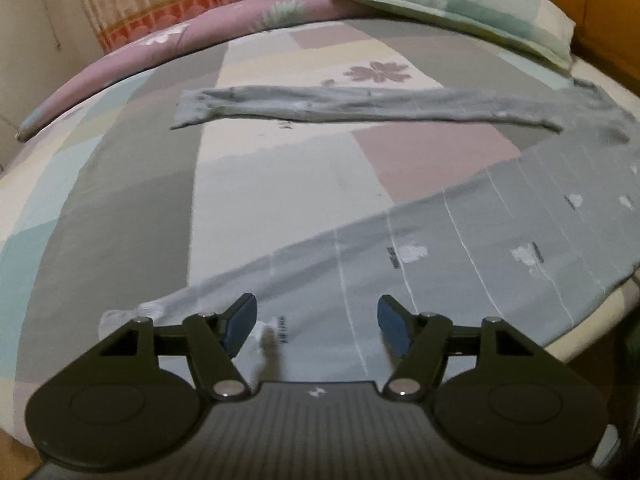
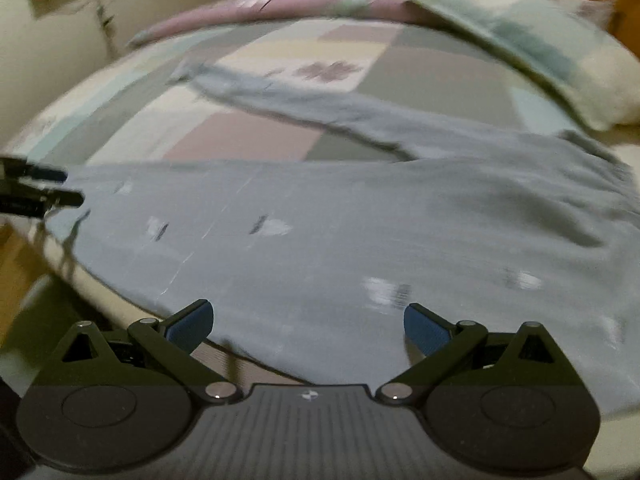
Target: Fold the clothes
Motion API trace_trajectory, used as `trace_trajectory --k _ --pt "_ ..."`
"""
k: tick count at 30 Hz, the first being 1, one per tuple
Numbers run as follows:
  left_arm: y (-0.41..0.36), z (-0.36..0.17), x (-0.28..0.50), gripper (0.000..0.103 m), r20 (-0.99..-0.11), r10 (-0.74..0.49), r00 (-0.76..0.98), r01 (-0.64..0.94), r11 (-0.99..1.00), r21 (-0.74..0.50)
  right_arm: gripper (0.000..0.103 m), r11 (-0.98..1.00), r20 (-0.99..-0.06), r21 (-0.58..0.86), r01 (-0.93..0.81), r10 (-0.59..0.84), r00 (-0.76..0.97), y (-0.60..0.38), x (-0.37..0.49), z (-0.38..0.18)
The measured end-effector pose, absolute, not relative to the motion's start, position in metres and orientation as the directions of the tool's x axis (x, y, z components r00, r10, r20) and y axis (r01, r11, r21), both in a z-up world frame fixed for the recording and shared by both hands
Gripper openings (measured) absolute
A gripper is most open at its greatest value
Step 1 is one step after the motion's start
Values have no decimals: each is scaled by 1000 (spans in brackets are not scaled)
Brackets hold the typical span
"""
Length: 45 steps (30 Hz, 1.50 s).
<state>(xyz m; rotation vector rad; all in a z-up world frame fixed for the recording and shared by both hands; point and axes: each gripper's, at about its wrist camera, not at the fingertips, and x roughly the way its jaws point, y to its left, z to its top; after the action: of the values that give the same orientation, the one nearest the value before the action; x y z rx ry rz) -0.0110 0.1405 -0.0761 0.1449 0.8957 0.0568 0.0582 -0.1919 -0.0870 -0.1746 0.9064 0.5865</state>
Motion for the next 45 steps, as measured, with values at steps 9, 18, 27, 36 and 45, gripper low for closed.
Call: trace_trajectory --k 9,18,27,36,45 --pt "164 -87 -23 72 -792 169 586 -49 984 174 103 904 -769 49 -426 306 561 -229 70 -85" --pt "176 -82 -25 72 -816 160 555 -99 987 127 103 985 -786 129 -111 170 595 -341 68 -91" --pt "142 -56 -9 73 -774 120 621 -1 988 152 103 993 -728 80 -86 117 676 -358 127 -87" --pt "135 -59 -11 73 -788 139 599 9 984 180 103 999 -756 43 10 26 654 -401 113 -101" --pt "119 -47 0 74 -773 83 629 67 985 161 103 989 -719 144 28 85 690 -391 91 -74"
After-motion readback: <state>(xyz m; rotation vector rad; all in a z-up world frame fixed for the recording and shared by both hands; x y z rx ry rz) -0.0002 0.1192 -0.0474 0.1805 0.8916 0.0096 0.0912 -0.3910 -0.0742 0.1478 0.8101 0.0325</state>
